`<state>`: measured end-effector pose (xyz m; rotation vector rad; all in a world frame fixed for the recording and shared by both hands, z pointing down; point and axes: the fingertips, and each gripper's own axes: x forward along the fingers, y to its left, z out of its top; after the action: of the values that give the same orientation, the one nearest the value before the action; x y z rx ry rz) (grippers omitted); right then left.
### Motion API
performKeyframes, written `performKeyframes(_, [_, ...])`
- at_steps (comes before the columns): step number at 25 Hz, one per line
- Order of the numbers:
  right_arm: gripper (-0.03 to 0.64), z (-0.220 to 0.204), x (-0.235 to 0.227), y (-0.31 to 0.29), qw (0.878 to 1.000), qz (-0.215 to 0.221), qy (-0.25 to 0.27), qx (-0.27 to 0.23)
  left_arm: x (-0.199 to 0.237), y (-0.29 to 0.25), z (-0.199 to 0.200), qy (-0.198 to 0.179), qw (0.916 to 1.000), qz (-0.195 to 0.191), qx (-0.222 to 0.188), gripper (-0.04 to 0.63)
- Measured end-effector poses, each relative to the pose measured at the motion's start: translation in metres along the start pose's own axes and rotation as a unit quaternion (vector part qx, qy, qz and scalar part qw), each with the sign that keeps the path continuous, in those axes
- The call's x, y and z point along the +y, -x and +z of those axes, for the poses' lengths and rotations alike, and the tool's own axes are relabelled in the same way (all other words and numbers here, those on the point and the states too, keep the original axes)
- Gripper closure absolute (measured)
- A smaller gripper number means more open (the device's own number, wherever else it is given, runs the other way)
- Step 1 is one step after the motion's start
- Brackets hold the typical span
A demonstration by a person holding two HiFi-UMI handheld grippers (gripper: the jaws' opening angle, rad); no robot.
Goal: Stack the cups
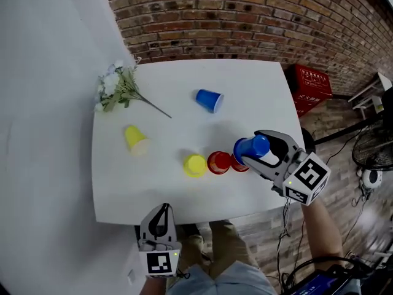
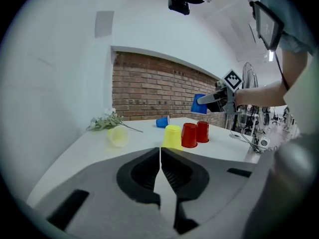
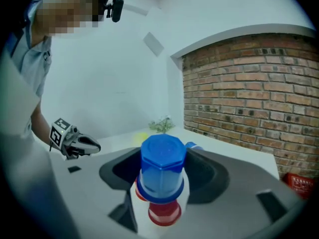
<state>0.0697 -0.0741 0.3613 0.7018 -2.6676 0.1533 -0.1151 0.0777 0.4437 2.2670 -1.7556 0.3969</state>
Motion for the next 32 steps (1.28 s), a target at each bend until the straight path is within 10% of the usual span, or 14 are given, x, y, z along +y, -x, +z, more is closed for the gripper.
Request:
performKeyframes(23, [0.342,-0.030,0.019,-0.018,0.999,0.000,0.040,0.029,0.007,0.017,-0.013,0.012,0.9999,0.007,0.004,0.581])
performKeyframes(32, [0.201,-0.029,0.020,0.004,0.998,0.036,0.036,0.031,0.006,0.007,-0.006,0.004,1.0000,0.005,-0.001,0.581])
